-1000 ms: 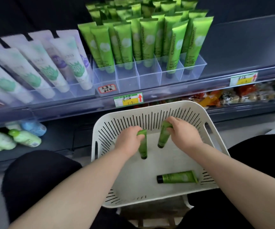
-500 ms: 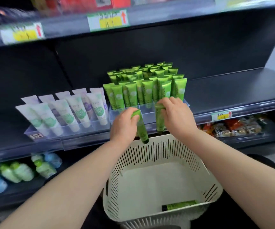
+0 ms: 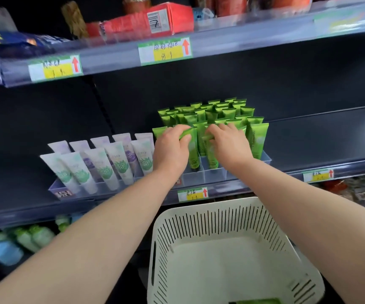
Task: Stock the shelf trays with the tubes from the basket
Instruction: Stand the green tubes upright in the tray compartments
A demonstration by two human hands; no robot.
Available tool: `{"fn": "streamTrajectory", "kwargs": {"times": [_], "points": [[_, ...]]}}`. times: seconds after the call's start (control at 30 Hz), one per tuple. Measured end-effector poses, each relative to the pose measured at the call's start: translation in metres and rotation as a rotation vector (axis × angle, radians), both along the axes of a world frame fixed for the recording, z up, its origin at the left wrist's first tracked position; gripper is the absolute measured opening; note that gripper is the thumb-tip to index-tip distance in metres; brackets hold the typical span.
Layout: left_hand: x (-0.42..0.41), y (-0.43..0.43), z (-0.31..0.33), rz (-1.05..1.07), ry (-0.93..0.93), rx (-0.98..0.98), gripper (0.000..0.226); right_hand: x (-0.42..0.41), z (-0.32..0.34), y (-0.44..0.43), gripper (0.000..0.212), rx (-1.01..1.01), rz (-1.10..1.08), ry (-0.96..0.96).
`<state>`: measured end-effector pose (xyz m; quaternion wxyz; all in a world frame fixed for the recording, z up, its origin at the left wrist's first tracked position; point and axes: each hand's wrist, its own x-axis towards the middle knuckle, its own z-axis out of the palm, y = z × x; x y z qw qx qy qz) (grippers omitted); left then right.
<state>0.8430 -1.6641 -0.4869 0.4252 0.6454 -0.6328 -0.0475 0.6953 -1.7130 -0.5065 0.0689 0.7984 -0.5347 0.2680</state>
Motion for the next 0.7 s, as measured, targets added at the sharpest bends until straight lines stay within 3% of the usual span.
{"fn": "streamTrajectory", "kwargs": {"times": [0.3, 0.47, 0.7], "points": [[0.002, -0.039, -0.006, 0.024, -0.166, 0.145, 0.029, 0.002, -0.011, -0.023, 0.047, 0.057, -0.044, 0.031], [0.004, -0.048, -0.014, 0.027, -0.206, 0.23, 0.034, 0.002, -0.015, -0.025, 0.045, -0.014, -0.045, 0.034], [0.005, -0.051, -0.009, 0.058, -0.203, 0.161, 0.03, 0.004, -0.016, -0.018, 0.047, -0.141, -0.051, 0.014]]}}
